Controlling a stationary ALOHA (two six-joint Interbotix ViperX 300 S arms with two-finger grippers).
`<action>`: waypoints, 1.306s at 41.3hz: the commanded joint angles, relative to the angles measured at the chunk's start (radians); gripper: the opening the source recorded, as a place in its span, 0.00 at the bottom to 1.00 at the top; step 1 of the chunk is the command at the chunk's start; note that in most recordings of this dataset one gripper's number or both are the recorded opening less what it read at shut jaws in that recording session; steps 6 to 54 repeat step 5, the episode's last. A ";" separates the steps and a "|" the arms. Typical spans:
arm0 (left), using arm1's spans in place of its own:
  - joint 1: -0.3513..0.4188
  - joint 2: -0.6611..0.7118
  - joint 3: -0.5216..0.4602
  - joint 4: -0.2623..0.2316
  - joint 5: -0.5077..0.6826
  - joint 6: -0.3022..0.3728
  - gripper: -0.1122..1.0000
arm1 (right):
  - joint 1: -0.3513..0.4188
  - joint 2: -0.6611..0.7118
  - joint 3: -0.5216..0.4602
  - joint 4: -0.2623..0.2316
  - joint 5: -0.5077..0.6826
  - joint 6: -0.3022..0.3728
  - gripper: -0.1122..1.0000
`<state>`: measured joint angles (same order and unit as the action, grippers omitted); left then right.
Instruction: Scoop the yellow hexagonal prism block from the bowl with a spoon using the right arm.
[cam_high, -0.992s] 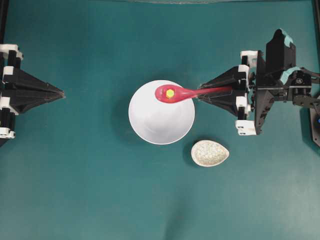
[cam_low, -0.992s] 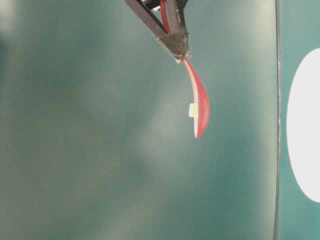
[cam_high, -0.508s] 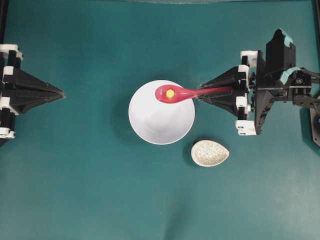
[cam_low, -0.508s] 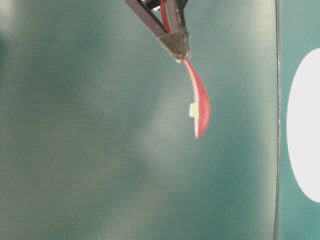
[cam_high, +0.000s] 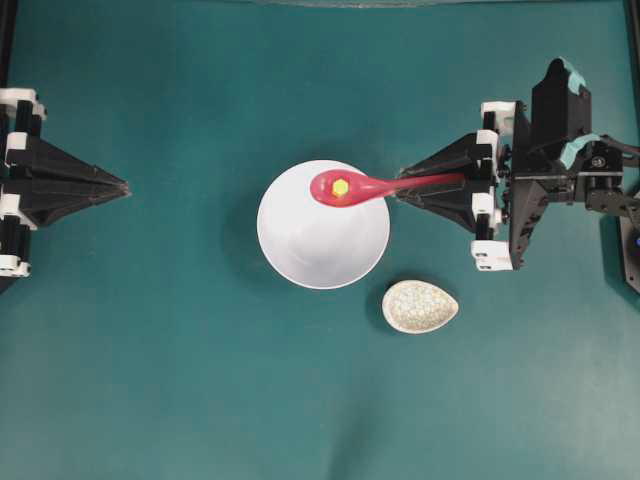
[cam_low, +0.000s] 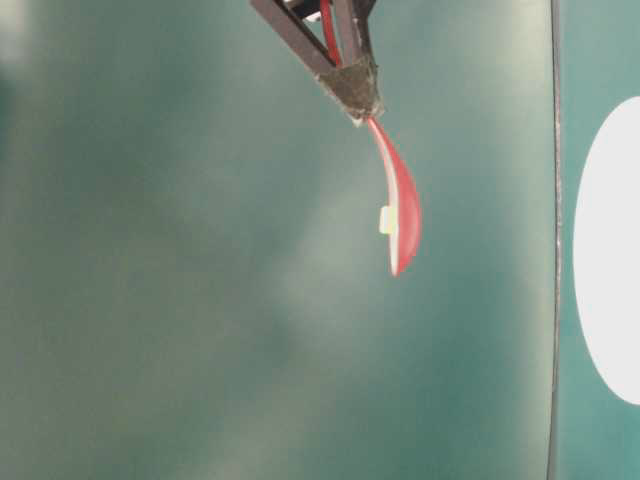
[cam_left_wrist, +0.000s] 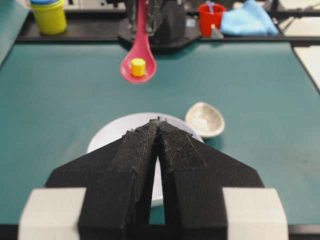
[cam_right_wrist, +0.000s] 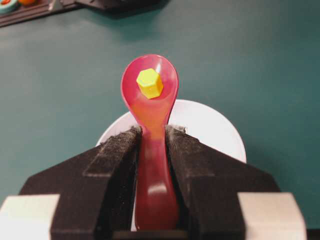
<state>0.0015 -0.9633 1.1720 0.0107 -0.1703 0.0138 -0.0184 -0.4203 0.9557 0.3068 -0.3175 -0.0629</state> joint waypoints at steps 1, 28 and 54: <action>0.002 0.005 -0.029 0.003 -0.009 0.000 0.12 | 0.003 -0.014 -0.015 -0.002 -0.002 -0.002 0.32; 0.002 0.005 -0.029 0.003 -0.009 0.000 0.12 | 0.002 -0.012 -0.015 -0.002 0.003 -0.002 0.32; 0.002 0.005 -0.029 0.003 -0.009 0.000 0.12 | 0.002 -0.012 -0.015 -0.002 0.003 -0.002 0.32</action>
